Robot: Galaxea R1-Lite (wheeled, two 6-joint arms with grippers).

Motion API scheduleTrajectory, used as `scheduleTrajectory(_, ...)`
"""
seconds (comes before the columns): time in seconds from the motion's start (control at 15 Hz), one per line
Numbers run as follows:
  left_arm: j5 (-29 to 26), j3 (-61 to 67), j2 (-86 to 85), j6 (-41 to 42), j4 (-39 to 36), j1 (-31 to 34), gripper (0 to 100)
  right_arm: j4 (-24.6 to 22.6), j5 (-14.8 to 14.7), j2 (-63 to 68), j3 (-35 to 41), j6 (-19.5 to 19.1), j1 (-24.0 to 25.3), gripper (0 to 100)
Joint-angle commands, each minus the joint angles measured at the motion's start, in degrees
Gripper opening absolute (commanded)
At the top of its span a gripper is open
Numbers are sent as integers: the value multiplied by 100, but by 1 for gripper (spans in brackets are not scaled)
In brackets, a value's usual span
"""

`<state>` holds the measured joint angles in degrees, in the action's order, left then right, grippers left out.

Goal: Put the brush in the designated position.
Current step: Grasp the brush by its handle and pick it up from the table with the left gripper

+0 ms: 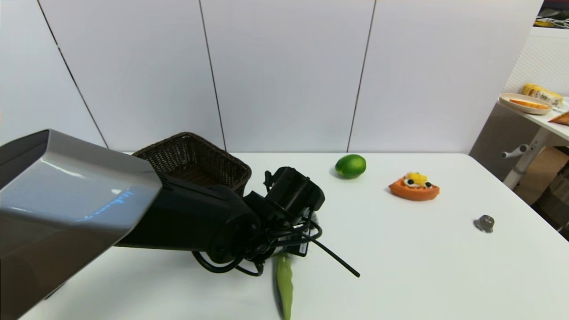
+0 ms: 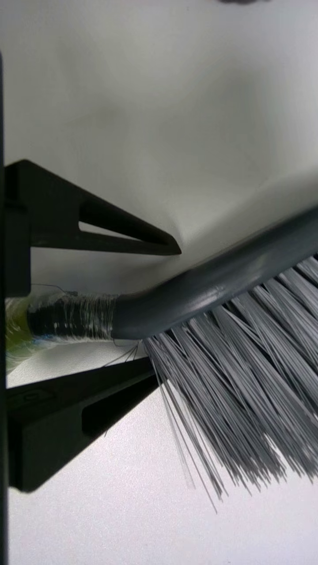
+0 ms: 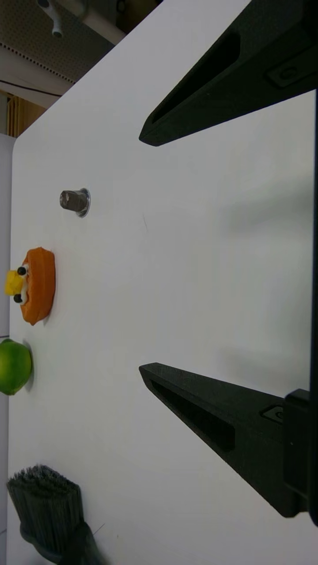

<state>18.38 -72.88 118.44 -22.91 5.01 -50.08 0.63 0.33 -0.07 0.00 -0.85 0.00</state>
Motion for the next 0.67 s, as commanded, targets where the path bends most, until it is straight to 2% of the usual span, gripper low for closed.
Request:
scheduleTrajectory(0.07,-28,1,-23,-21,26,-28,0,-2,2,7,9,-3,0,100)
scheduleTrajectory(0.4,-72,-368,-155,-30,9,-266,0,-2,2,7,9,-3,0,100)
scheduleTrajectory(0.67,-309,-1888,-427,-47,-9,-424,0,-2,2,7,9,-3,0,100)
